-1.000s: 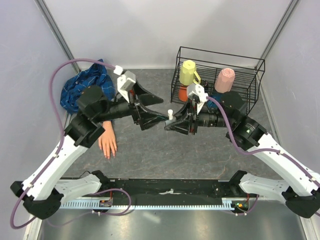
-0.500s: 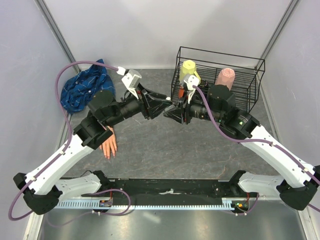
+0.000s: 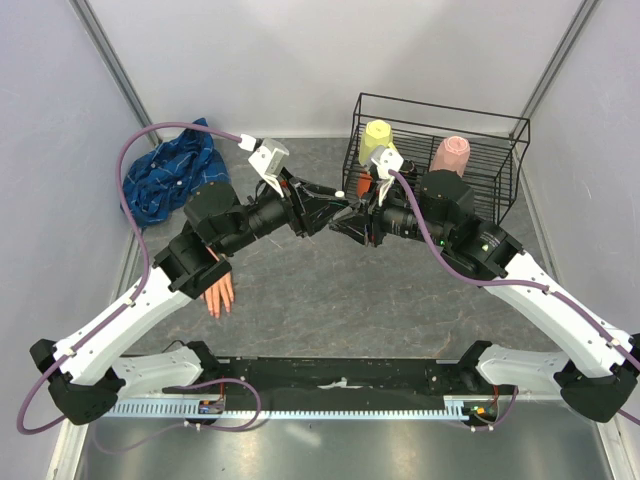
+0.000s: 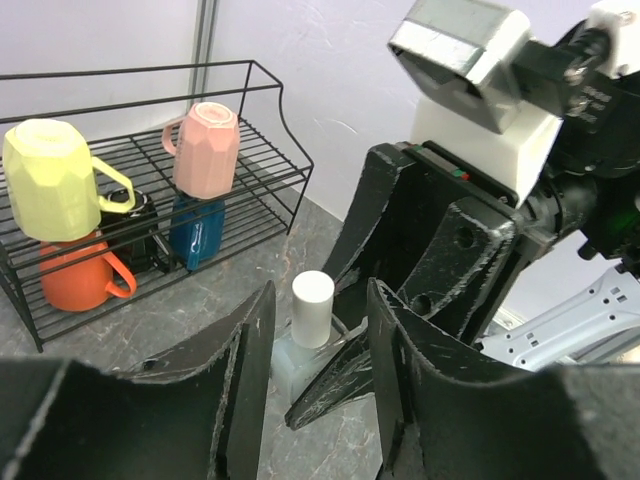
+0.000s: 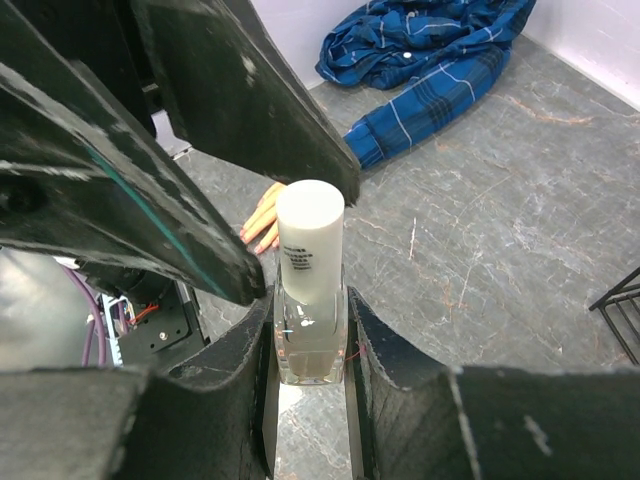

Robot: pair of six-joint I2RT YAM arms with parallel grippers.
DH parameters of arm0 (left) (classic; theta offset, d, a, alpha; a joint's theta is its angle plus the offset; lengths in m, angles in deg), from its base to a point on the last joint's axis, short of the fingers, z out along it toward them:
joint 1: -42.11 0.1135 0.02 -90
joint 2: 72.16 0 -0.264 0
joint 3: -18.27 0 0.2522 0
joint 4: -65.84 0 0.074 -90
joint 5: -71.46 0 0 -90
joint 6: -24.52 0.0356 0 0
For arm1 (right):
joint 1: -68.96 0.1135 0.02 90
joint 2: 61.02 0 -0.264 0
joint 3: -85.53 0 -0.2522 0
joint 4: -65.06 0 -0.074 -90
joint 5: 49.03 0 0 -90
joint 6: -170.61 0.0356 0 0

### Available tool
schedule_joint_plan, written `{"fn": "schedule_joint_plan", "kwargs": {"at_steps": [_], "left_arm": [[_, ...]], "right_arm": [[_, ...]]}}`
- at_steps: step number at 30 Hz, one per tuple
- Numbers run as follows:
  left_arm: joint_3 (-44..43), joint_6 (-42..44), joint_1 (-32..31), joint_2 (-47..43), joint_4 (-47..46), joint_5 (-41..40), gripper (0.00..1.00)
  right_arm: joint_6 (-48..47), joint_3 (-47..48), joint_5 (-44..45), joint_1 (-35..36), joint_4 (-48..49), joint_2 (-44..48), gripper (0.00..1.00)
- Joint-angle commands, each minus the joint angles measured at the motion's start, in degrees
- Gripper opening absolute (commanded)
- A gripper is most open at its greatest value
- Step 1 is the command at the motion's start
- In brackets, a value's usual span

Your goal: Paint the nails

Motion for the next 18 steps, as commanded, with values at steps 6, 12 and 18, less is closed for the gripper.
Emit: {"fn": "schedule_joint_plan", "kwargs": {"at_steps": [6, 12, 18], "left_arm": [[-0.91, -1.17, -0.33, 0.15, -0.50, -2.99, 0.48], [-1.17, -2.40, -0.33, 1.38, -0.50, -1.06, 0.41], [-2.05, -2.14, -0.33, 2.44, -0.50, 2.98, 0.19]], "right_arm": [[-0.01, 2.64, 0.46, -0.04, 1.21, 1.51, 0.00], [-0.01, 2.73, 0.37, -0.04, 1.21, 1.86, 0.00], [0.16, 2.91, -0.16, 0.05, 1.21, 2.13, 0.00]]}}
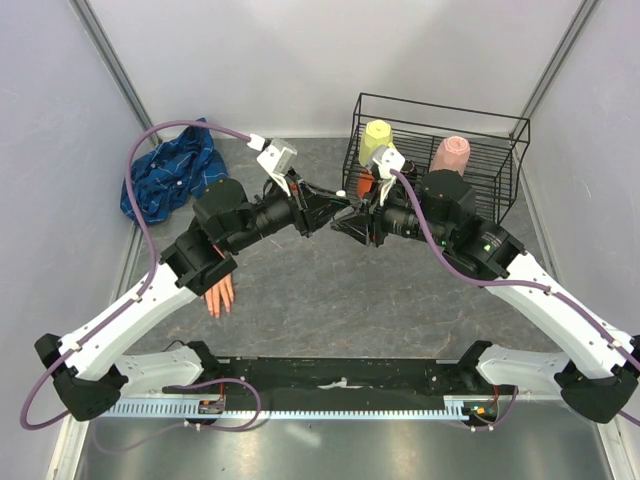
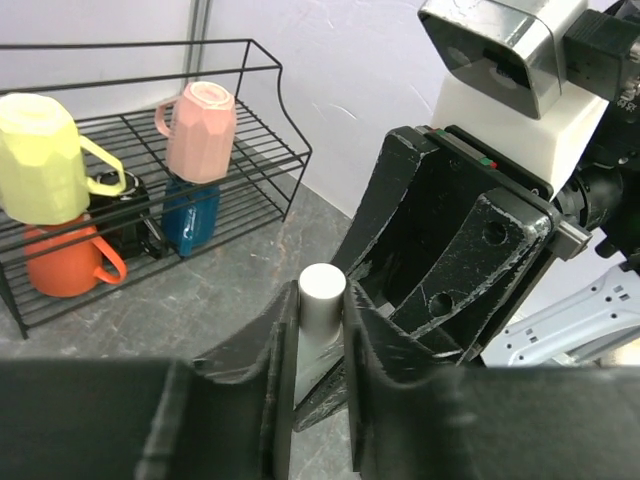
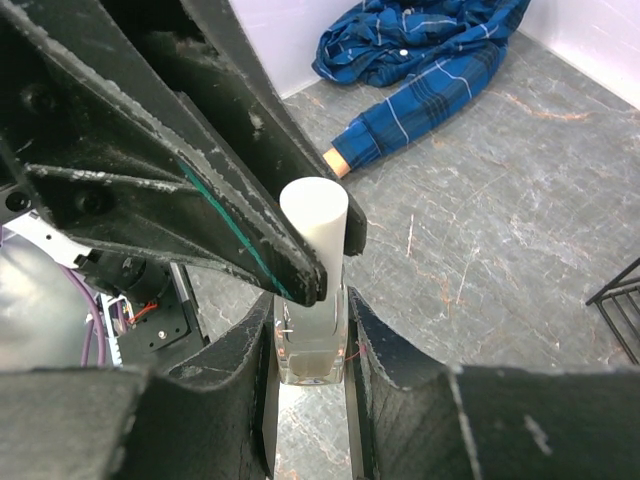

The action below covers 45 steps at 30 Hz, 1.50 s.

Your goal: Paint the nails

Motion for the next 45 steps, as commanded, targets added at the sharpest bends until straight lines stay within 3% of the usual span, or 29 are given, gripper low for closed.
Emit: {"fn": "schedule_joint_plan", "kwargs": {"at_steps": [1, 4, 7, 8, 10, 11, 15, 18, 19, 25, 26, 28, 31, 34, 43, 45], "left_arm": [[-2.18, -0.72, -0.18, 0.93, -0.80, 3.73, 0.14], [-2.45, -0.10, 0.52, 1.37, -2.03, 11.35, 0.02], [-1.84, -0.45, 3.50, 2.86, -7.11, 30.22, 0.02], [-0.96, -1.06, 3.95, 3.39, -8.61, 40.72, 0.02], [0.01, -2.29, 4.48, 4.88, -14.23, 51.32, 0.02], [0.62, -4.21, 4.48, 5.32, -15.99, 60.77, 0.02], [-0.51, -5.64, 5.09, 6.56, -17.60, 69.56, 0.02], [-4.19, 2.60, 6.24, 5.33, -5.85, 62.12, 0.02], [-5.42, 6.71, 6.24, 4.98, 1.50, 54.96, 0.02], [-6.76, 7.11, 6.24, 0.33, 6.66, 31.99, 0.69], [-6.58, 6.93, 6.24, -0.29, 7.45, 29.51, 0.87], [-6.05, 6.58, 6.24, -2.75, 8.07, 21.54, 0.91], [-4.56, 4.13, 6.24, -6.26, 7.99, 9.85, 0.88], [-3.51, 2.10, 6.15, -7.76, 7.20, 4.89, 0.75], [-2.54, 1.57, 2.90, -5.22, 2.01, 2.68, 0.56], [-2.27, 1.48, 2.20, -4.17, 1.22, 1.81, 0.56]], "right_arm": [[0.14, 2.60, -0.94, -0.01, 1.64, 1.76, 0.00], [-0.47, 2.16, -3.31, -0.02, 1.82, 2.63, 0.00], [-1.62, 0.41, -9.02, -0.02, 3.57, 4.48, 0.00], [-2.31, -0.82, -14.69, -0.02, 4.97, 5.09, 0.00], [-1.97, -2.31, -21.39, -0.02, 7.08, 6.85, 0.00], [-1.27, -4.24, -28.91, -0.02, 10.57, 7.81, 0.00], [4.26, -7.68, -37.33, -0.02, 17.72, 9.23, 0.00], [4.53, -8.30, -35.06, -0.02, 17.29, 9.93, 0.00], [4.62, -8.30, -34.53, -0.02, 17.20, 10.02, 0.00], [0.77, -6.02, -24.63, -0.02, 9.50, 9.06, 0.00], [-0.03, -4.62, -23.03, -0.10, 7.99, 8.10, 0.00], [-1.44, -3.03, -16.55, -0.02, 3.43, 6.95, 0.00], [-2.85, -0.66, -11.07, -0.02, 0.51, 5.36, 0.00], [-2.76, 0.75, -6.06, -0.10, 0.24, 3.78, 0.00], [-1.53, 3.30, -2.88, -0.10, 0.33, 1.32, 0.00], [-1.36, 3.39, -2.88, -0.02, 0.33, 1.32, 0.00]]}}
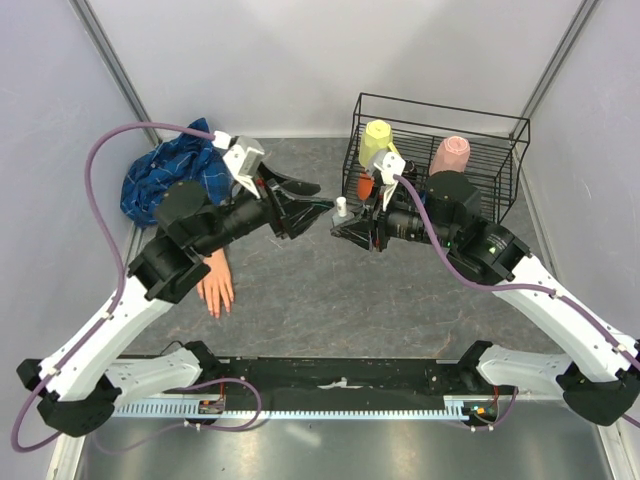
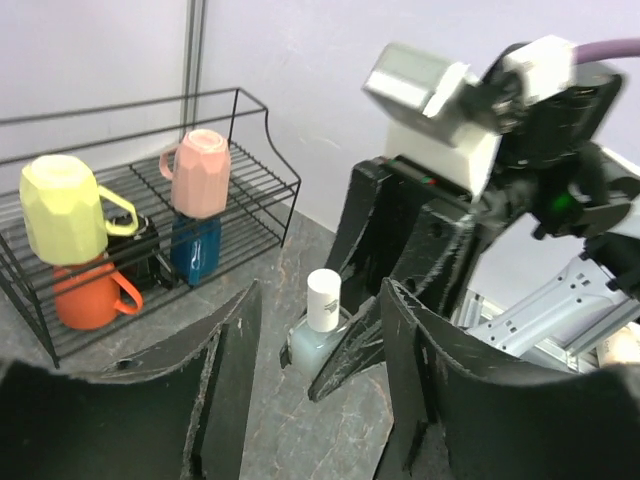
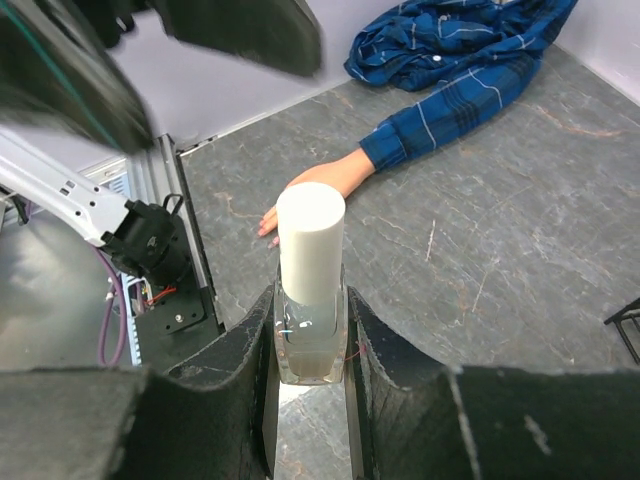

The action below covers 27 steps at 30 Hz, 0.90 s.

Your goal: Paint the nails

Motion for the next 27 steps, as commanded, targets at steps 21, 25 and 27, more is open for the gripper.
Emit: {"fn": "schedule_joint_plan", "kwargs": {"at_steps": [21, 25, 27], "left_arm": [[1.42, -3.41, -3.52, 5.60, -4.78, 1.98, 0.25], [1.25, -2.88, -3.35, 5.60, -5.13, 6.98, 0.02], [1.16, -2.35, -2.73, 6.04, -6.87, 16.53, 0.02]], "right_arm": [[0.86, 2.93, 1.49, -0.04, 2.08, 0.66, 0.00], [0.68, 2.49, -0.18, -0.04, 2.25, 1.28, 0.00], [-0.02, 1.71, -2.45, -0.04, 2.78, 2.33, 0.00]]}}
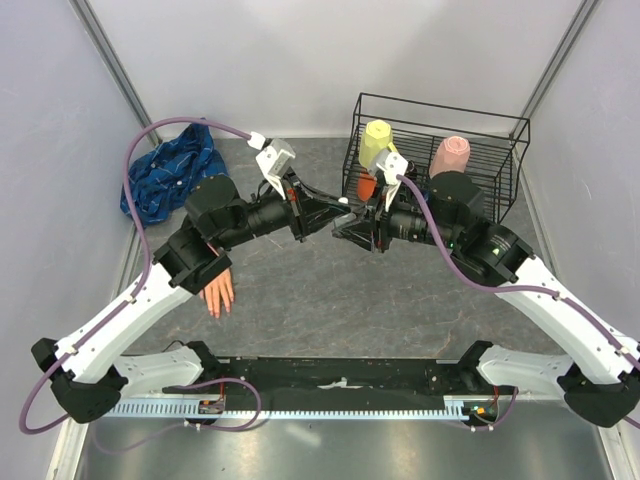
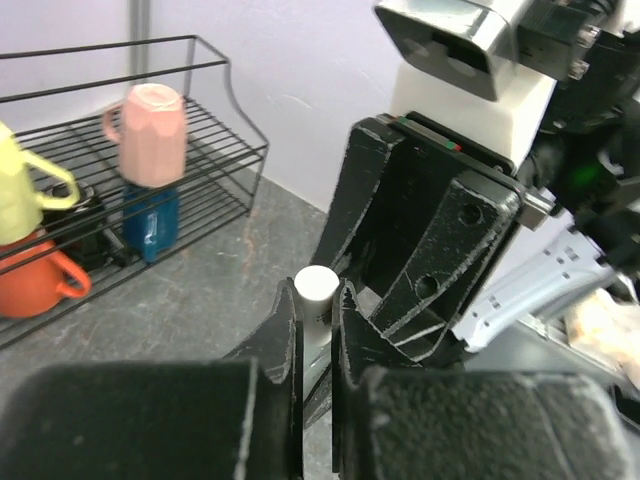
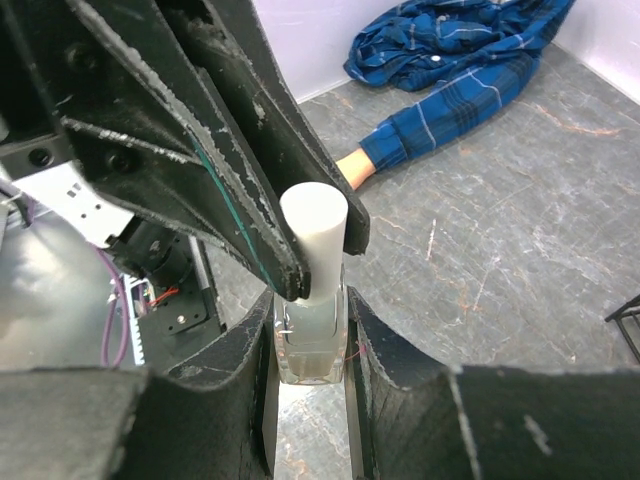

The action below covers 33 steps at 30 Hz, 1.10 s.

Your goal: Paint the nails

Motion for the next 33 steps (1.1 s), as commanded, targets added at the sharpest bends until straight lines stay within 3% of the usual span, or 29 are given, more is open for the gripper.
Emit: {"fn": "schedule_joint_plan", "kwargs": {"at_steps": [1, 2, 5, 8, 11, 13, 15, 16, 17, 19, 23, 27, 29, 33], "left_arm": [[-0.17, -0.34, 0.74, 0.88, -4.94, 19.48, 0.02], [0.00, -0.77, 1.27, 1.93, -5.38, 29.45, 0.02], [1.58, -3.31, 1.28, 3.43, -13.28, 46.34, 0.02], [2.90, -6.04, 1.28, 4.05, -19.18, 58.32, 0.02], [2.29, -6.67, 1.36, 4.75, -19.28, 61.71, 0.02], [1.33, -3.53, 1.54, 4.49, -16.65, 60.84, 0.02], [-1.04, 0.25, 1.80, 3.79, -8.50, 56.11, 0.04], [-2.18, 3.93, 2.32, 3.70, -4.46, 53.57, 0.10], [-3.93, 5.18, 2.59, 3.35, 0.89, 47.19, 0.32], [-5.26, 7.47, 3.29, 2.30, 4.88, 41.09, 0.48], [-5.98, 8.01, 3.38, -0.51, 8.85, 25.99, 0.94], [-6.06, 6.78, 3.39, -2.98, 11.65, 10.86, 0.98], [-5.89, 4.42, 3.39, -3.94, 12.28, 1.05, 0.94], [-5.80, 1.60, 3.38, -4.04, 12.37, -5.16, 0.79]], "right_arm": [[-0.87, 0.89, -4.36, -0.02, 3.57, 2.53, 0.00], [-1.22, 0.37, -5.86, -0.02, 4.79, 3.05, 0.00], [-0.88, -3.40, -15.34, -0.10, 9.87, 5.69, 0.00], [4.38, -5.43, -29.82, -0.02, 18.72, 6.22, 0.00], [13.97, -10.44, -36.45, -0.02, 31.04, 7.71, 0.00], [13.63, -10.36, -35.85, -0.02, 30.56, 7.98, 0.00], [12.93, -10.10, -35.05, -0.02, 28.89, 8.33, 0.00], [12.49, -9.92, -34.35, -0.02, 27.93, 8.33, 0.00], [10.74, -9.31, -32.61, -0.02, 25.39, 8.33, 0.00], [8.63, -8.52, -30.49, -0.02, 22.39, 8.07, 0.00], [2.39, -4.75, -21.37, -0.02, 10.46, 5.97, 0.00], [-1.75, -2.02, -10.32, -0.10, 4.28, 3.86, 0.00], [-2.11, -0.88, -6.24, -0.02, 2.44, 2.89, 0.00], [-2.02, 0.53, -1.22, -0.02, 1.55, 1.04, 0.00]]}}
